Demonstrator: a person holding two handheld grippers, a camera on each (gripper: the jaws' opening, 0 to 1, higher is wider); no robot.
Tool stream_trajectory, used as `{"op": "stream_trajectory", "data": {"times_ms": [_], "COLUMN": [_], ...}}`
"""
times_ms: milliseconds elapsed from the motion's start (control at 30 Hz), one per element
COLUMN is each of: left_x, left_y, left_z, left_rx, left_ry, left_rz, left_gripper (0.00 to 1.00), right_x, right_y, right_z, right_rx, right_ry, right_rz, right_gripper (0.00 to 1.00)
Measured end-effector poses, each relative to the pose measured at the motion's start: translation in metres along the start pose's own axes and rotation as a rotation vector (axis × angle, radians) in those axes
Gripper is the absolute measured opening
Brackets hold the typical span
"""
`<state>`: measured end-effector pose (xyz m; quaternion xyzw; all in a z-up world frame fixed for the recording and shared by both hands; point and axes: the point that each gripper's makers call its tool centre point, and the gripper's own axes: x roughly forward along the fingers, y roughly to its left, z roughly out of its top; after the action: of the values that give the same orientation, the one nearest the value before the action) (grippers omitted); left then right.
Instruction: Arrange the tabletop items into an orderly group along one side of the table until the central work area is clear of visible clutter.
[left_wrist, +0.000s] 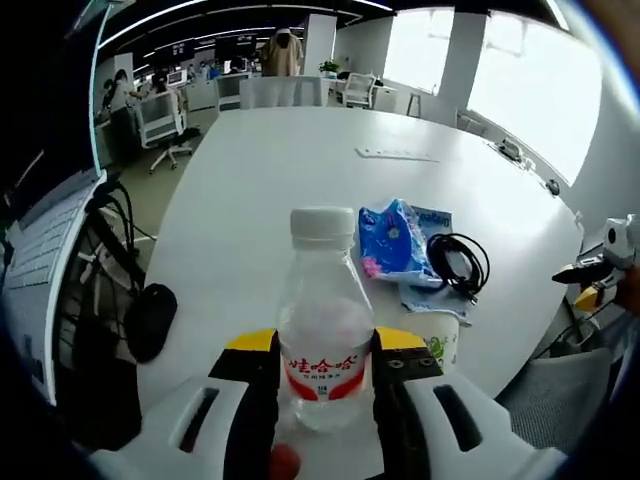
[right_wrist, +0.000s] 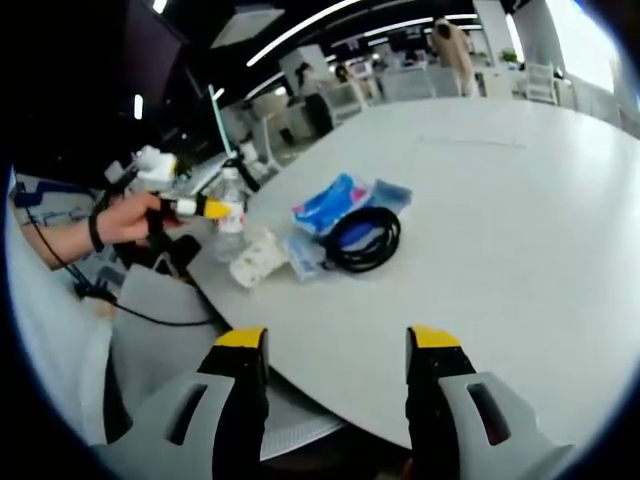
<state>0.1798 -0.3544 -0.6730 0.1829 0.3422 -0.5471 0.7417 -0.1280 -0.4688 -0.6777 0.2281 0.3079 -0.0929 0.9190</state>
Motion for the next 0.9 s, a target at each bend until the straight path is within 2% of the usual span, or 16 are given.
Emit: {"op": "stream_trajectory", "data": {"times_ms": [367,900], "left_x": [-0.023,-0.032], "left_y": [-0.003,-0.01], "left_z": [-0.017,-0.04], "left_rx": [0.007,0.036], "left_ry": [-0.028,-0.03], "left_rz": [0.026,0.068], "left_gripper": [0.35,0.35], "right_x": [0.004,0.006], "right_y": [0.007,0.014], "right_z": [-0.001,-0.001], "right_rx": [-0.014,-0.033], "right_ry": [0.009,0.013], "right_rz": [0.022,0.045], "right_gripper": [0.53,0.53]}}
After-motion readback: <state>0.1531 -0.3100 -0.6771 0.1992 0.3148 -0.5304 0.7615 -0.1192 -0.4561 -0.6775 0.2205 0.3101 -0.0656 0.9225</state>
